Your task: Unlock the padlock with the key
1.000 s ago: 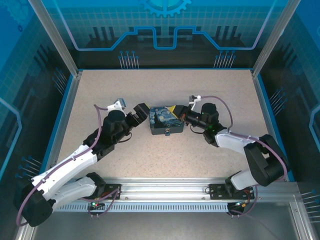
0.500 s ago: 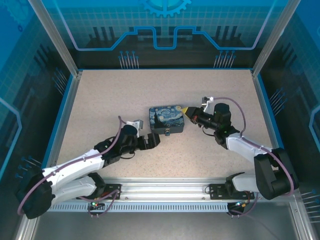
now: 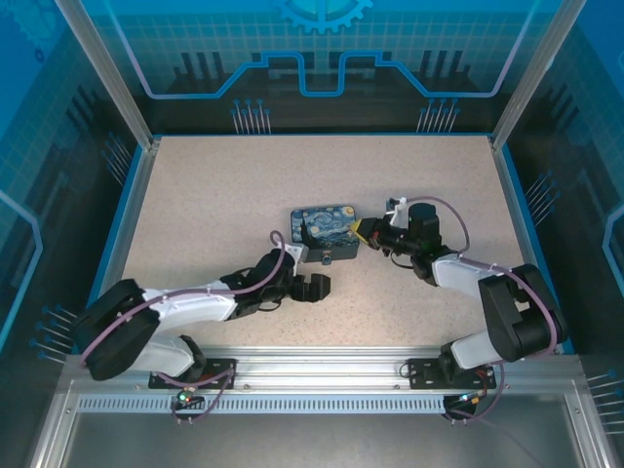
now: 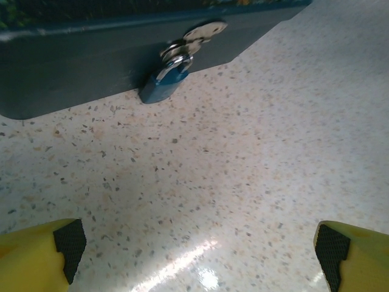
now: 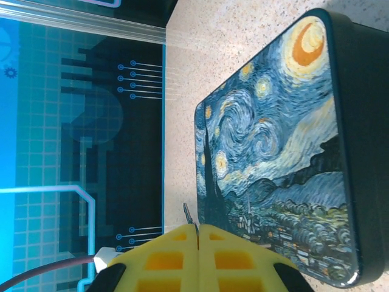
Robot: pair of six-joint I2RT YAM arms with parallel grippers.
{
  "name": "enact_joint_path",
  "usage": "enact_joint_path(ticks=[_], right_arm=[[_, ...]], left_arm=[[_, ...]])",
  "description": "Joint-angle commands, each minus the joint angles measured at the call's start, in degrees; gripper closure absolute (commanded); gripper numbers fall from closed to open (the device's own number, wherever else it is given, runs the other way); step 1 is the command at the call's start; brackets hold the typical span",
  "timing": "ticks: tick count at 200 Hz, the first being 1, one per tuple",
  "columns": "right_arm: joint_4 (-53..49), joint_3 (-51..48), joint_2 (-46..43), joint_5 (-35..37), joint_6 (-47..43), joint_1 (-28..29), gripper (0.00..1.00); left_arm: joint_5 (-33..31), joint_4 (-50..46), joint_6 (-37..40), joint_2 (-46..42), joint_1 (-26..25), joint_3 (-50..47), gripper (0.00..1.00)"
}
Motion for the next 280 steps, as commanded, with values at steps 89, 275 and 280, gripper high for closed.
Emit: enact_joint_path(ticks=[89,275,280], right_arm=[[-0.18,5.92,6.61,-0.26,-1.26,-0.5,1.0],[2.04,8.2,15.14,-0.14,-0.68,-0.88,1.0],[1.97,8.2,15.17,-0.13,-0.79,-0.88,1.0]], left_arm=[[-9.22,12.06,7.74,19.33,2.25,11.93,0.03],[2.88,26.58,5.61,28.31,2.91,16.61,0.07],[3.05,27.59,4.76,28.29,3.15,16.16,0.07]])
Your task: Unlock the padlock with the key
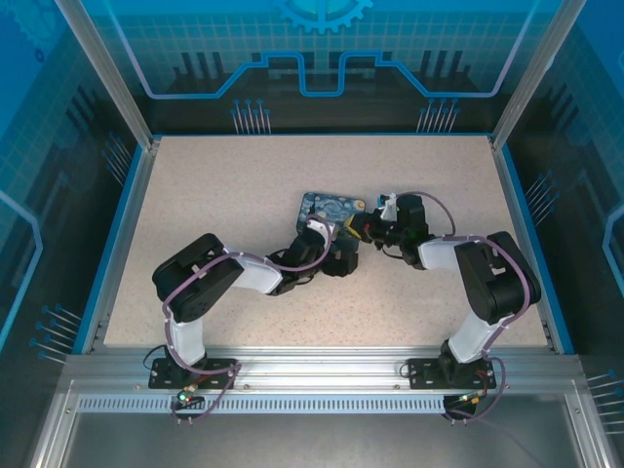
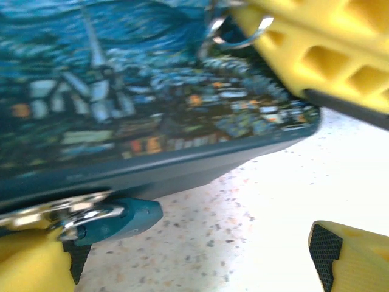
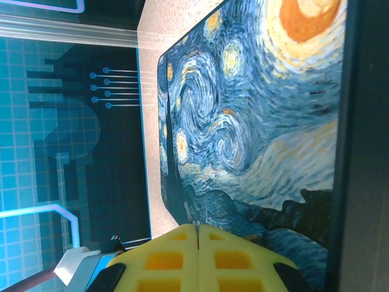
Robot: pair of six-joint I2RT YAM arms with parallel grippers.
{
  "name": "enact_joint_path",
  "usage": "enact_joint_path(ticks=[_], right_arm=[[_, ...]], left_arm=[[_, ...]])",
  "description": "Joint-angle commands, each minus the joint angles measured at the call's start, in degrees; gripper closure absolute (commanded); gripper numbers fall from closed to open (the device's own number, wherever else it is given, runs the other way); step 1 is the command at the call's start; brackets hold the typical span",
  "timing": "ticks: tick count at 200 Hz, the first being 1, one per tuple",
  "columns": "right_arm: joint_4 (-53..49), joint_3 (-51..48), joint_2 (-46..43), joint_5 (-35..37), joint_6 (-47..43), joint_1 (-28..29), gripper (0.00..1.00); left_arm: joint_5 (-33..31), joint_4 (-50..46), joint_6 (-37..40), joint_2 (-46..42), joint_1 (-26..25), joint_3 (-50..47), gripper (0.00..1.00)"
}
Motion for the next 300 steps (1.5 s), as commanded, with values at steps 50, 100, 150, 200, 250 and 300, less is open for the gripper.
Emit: enact_joint_path(ticks=[50,100,150,200,250,300], right_arm=[[0.42,0.12,1.2,-0.05,-0.83,-1.11,1.0],[0.47,-0.44,0.86,-0.13,-0.82,-1.44,1.0],[0.64,-1.05,0.9,-0.1,-0.91,-1.56,1.0],[0.69,-1.32,0.99,-0.09,-0.99,-1.78,1.0],[1.03,-1.52,1.36,-0.26,-0.99,-1.98,1.0],[0.99,-1.67,1.25,-0.52,-0.99,-2.3,1.0]], left_arm=[[4.39,10.03,-9.4,1.91,2.27,-1.0,0.08],[3.01,10.03,-10.97,4.03,2.47,-0.18,0.1],[1.72,7.0,-8.43,4.86,1.48,2.24,0.18],[1.32,9.95,-10.5,2.93,0.29,1.82,0.33],[-2.02,13.74,-16.55,3.53,0.3,0.63,0.33],[-4.35,19.23,-23.64,6.59,0.3,-0.86,0.4]])
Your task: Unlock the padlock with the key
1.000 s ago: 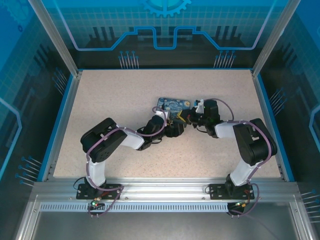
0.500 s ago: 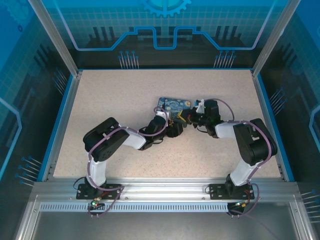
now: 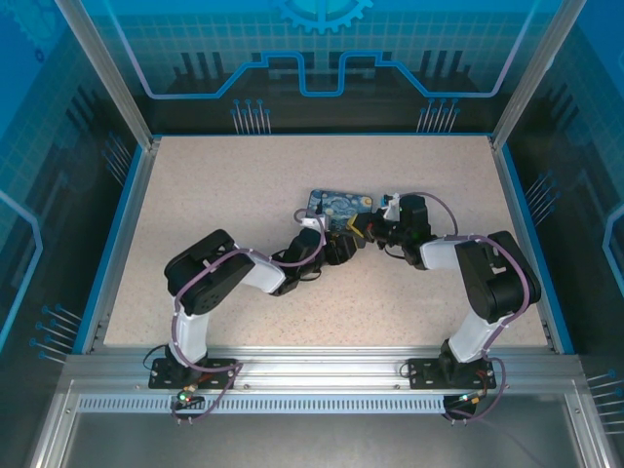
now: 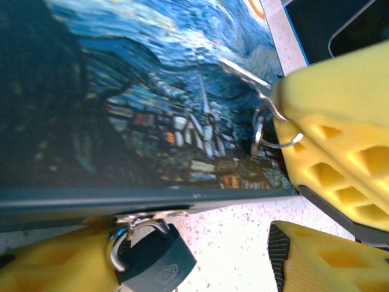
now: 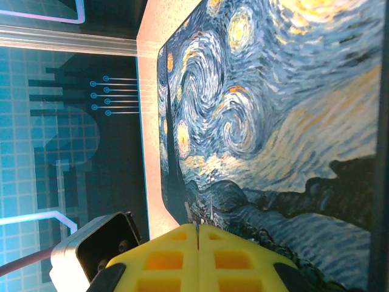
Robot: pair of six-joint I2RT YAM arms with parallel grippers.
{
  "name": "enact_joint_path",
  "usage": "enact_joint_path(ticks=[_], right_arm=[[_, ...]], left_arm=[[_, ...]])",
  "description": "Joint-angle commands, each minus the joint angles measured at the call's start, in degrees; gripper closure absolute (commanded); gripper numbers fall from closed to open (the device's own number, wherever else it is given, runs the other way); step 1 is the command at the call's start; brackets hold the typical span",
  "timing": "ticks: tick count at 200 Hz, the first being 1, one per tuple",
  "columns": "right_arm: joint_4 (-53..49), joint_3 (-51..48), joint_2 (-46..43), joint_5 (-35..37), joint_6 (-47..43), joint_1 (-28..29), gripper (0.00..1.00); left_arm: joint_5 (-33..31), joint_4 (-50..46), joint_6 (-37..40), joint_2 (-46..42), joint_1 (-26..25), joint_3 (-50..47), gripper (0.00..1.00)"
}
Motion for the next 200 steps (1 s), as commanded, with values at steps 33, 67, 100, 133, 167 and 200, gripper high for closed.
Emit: enact_joint_path(ticks=[33,67,100,133,167,200], right_arm=[[-0.3,-1.0,1.03,-0.86,-0.97,-1.33,1.0],[-0.28,-1.06,1.29,-0.98,-1.06,-1.45,1.0],[-0.13,-1.01,1.69,-1.2,-0.97,-1.54,1.0],[-0.1,-0.88,1.94,-1.35,-0.97,-1.64,1.0],[-0.19,-0.62,2.04,-1.38,-0.88,-1.74,1.0],[-0.19,-0.7,1.81,-1.22,-0.81,-1.76,1.0]], left_arm=[[-2.29,8.51,-5.92,2.65,-0.35,-1.9,0.46],[-2.44,10.68,-6.49,2.61,-0.75,-2.93,0.53],[-3.53,10.54,-6.8,2.76,-1.49,-2.64,0.55],[-7.56,8.78,-8.56,3.14,-2.75,-2.43,0.51],[-11.11,5.86,-10.4,2.73,-3.26,-2.44,0.51],[-12.87,4.32,-10.95,2.61,-3.26,-2.05,0.57]])
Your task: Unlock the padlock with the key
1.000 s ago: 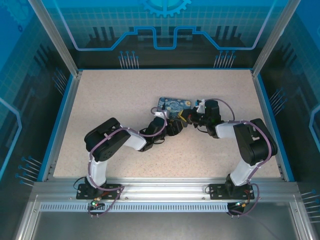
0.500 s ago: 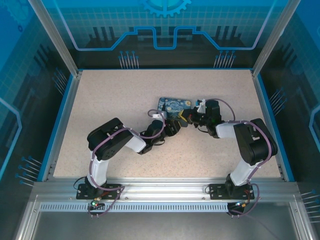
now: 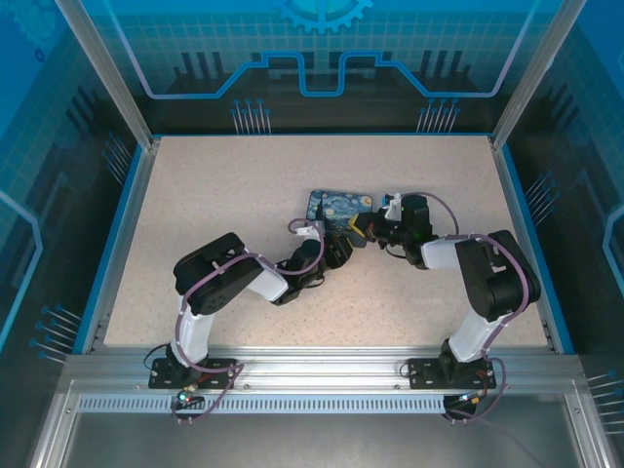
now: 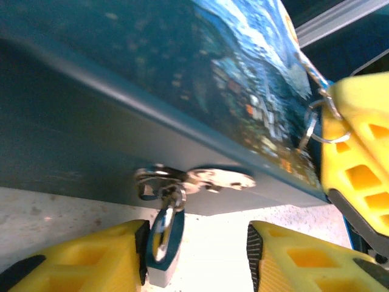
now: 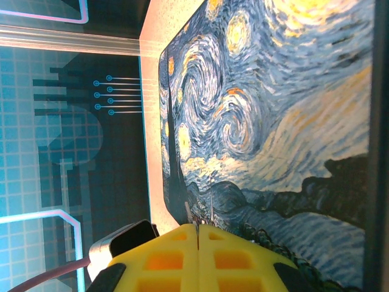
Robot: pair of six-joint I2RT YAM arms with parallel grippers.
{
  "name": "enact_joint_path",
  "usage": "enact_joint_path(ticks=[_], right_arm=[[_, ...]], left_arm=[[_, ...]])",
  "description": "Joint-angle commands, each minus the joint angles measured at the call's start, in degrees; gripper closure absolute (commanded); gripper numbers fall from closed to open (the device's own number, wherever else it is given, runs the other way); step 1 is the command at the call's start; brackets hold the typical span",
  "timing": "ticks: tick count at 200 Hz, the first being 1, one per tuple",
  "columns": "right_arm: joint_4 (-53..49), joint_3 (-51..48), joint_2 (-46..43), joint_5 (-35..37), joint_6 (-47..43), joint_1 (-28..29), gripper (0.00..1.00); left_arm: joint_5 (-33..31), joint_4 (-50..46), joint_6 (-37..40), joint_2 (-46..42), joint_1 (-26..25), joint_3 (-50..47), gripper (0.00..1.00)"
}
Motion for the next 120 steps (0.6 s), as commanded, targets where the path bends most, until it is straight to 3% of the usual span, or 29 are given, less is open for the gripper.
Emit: enact_joint_path(ticks=[1,61,120], right_arm=[[-1.13,-0.62,1.26,0.05,-0.87,-0.85,1.0],[-1.61,-1.06,0.47,0.41,-0.86,-1.03,1.0],[-1.66,-1.37,0.16,0.49,-0.92,-1.04,1.0]], left_arm=[[-3.45,-1.3,-1.12,0.4,-0.26,0.41,0.57],[-4.4,-3.35,-1.94,1.28,-0.26,1.55,0.66],[-2.87,-6.59,-1.6,1.28,-0.4,2.37,0.67]])
